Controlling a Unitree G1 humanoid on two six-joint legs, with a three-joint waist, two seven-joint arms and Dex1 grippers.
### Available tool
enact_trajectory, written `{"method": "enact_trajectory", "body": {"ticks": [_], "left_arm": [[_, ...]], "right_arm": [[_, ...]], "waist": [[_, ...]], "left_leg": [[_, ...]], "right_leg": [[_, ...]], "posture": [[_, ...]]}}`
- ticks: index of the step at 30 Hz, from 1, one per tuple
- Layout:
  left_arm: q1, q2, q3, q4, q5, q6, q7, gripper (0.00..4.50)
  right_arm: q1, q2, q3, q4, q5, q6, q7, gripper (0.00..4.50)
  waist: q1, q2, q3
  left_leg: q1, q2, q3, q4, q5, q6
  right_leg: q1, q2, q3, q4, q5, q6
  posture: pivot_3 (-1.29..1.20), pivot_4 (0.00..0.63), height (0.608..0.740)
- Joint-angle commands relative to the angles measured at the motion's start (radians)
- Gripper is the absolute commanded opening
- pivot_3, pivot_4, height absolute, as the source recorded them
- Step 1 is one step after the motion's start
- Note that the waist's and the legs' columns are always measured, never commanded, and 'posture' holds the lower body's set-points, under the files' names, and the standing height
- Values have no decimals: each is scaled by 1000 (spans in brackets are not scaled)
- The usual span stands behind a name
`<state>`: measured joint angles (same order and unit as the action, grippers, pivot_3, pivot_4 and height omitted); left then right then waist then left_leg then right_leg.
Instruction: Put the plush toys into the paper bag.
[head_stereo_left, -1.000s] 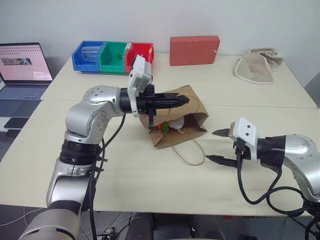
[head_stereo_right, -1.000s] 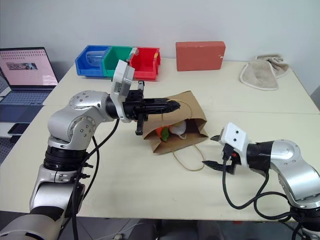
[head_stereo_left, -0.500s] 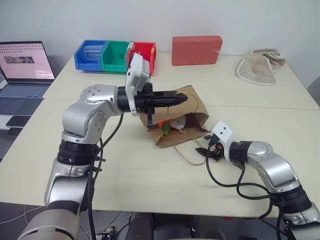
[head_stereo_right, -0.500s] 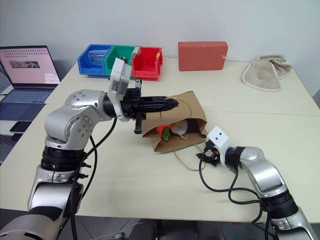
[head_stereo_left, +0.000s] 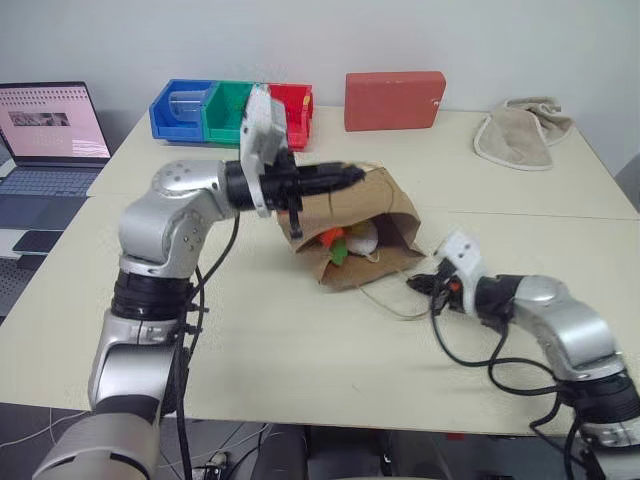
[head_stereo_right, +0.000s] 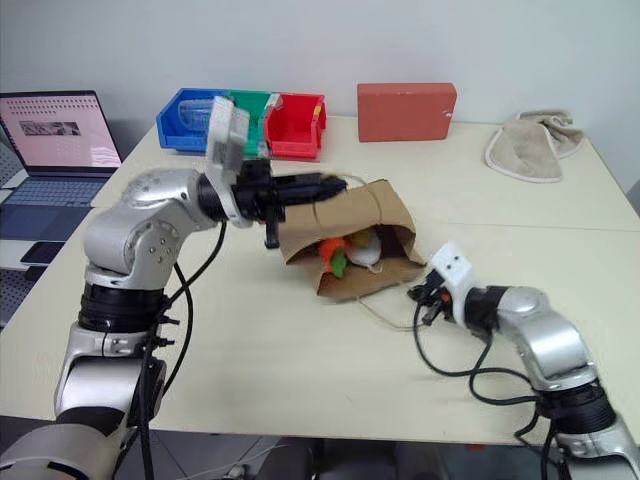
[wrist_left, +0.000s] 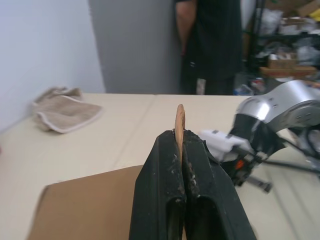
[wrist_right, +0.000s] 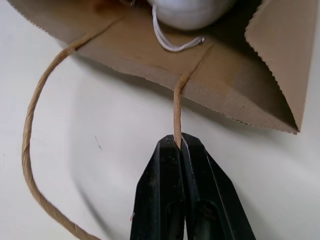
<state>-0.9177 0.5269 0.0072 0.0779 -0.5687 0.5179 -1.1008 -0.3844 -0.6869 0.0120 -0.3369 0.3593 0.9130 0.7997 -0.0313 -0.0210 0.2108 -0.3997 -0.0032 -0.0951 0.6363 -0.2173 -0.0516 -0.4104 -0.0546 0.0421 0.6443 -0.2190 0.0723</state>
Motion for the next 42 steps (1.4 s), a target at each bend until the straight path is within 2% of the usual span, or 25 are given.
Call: {"method": "enact_trajectory", "body": {"ticks": [1,4,10,17,21,31,33,35,39,42], "left_arm": [[-54,5,27,30,0,-28,-12,0],[-97,-11,19,93,16,-58,-26,0],[-214,-65,4,347,84,-165,-65,0],[-304,-119,1,561,149,-254,-101,0],[-326,-126,-2,597,175,-283,-138,879],[-281,-86,25,561,203,-293,-153,4026],[-254,-63,29,543,208,-299,-153,4473],[-233,-46,33,525,205,-292,-152,4473],[-192,-8,52,498,193,-273,-137,4473],[-144,14,78,476,169,-232,-133,4473]], "right_arm": [[-70,-104,-144,-80,146,106,86,58],[-136,-176,-181,-72,199,150,105,58],[-296,-220,-196,8,279,245,98,58],[-370,-166,-164,107,300,301,27,58],[-417,-128,-194,136,319,314,-16,924],[-560,-158,-284,255,332,316,-76,4497],[-591,-179,-295,295,302,259,-85,4500],[-588,-204,-278,300,269,177,-69,4500],[-485,-288,-213,253,180,-64,65,4500],[-380,-324,-210,178,196,-145,176,4500]], "waist": [[0,0,0],[0,0,0],[-1,0,0],[-1,0,0],[-4,0,0],[-3,0,0],[-5,0,0],[-4,0,0],[-4,0,0],[-4,0,0]], "left_leg": [[0,0,0,0,0,0],[0,0,0,-1,0,0],[0,0,1,0,0,0],[-2,0,1,-1,0,0],[-2,0,1,-2,0,0],[-4,0,1,-2,0,0],[-3,0,2,-2,0,0],[-4,0,3,-2,0,0],[-7,0,2,-3,0,0],[-8,0,3,-3,0,0]], "right_leg": [[0,0,0,0,0,0],[0,0,0,0,0,0],[0,0,0,0,0,0],[-2,0,0,-1,0,0],[-4,0,0,0,0,0],[-6,0,1,1,0,0],[-6,0,1,1,0,0],[-7,0,2,1,0,0],[-10,0,1,1,0,0],[-11,0,1,1,0,0]], "posture": [[0,150,740],[0,150,740],[0,150,740],[0,150,740],[0,150,740],[0,150,740],[0,150,740],[0,150,740],[0,150,740],[0,150,740]]}}
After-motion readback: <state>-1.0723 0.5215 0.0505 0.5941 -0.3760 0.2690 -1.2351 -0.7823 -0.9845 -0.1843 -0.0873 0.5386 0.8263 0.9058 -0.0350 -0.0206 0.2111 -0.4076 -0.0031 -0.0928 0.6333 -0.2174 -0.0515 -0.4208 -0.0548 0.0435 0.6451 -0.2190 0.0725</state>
